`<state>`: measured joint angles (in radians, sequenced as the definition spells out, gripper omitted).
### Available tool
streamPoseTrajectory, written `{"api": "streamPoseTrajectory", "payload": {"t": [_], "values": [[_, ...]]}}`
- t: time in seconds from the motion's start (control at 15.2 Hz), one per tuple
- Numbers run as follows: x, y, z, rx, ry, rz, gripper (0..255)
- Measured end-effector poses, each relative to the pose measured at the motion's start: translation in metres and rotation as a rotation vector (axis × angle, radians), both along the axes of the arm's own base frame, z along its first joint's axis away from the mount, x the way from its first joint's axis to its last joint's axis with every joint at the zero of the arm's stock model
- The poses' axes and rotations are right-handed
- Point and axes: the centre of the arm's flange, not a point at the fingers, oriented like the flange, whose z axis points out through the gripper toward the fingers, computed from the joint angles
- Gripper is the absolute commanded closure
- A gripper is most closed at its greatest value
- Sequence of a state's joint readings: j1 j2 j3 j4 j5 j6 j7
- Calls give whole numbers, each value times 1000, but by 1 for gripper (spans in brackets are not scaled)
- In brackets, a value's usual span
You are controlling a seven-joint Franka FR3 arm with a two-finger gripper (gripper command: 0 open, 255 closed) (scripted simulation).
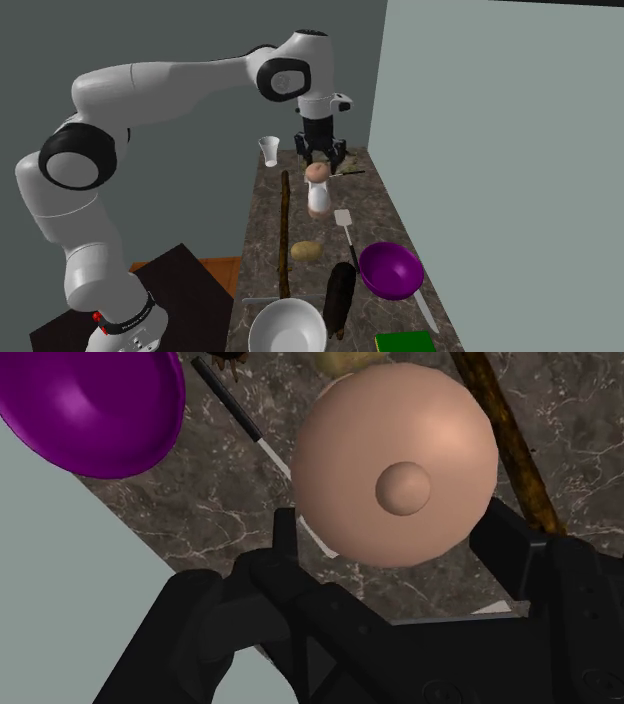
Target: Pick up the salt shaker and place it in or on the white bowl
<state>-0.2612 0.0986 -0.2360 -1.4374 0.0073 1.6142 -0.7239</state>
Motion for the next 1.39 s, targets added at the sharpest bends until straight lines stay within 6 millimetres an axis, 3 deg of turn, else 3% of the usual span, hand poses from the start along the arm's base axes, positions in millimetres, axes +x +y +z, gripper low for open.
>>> {"api": "streamPoseTrajectory", "payload": {"t": [1.39], "values": [[-246,-132,40,1,-1,0,255]]}}
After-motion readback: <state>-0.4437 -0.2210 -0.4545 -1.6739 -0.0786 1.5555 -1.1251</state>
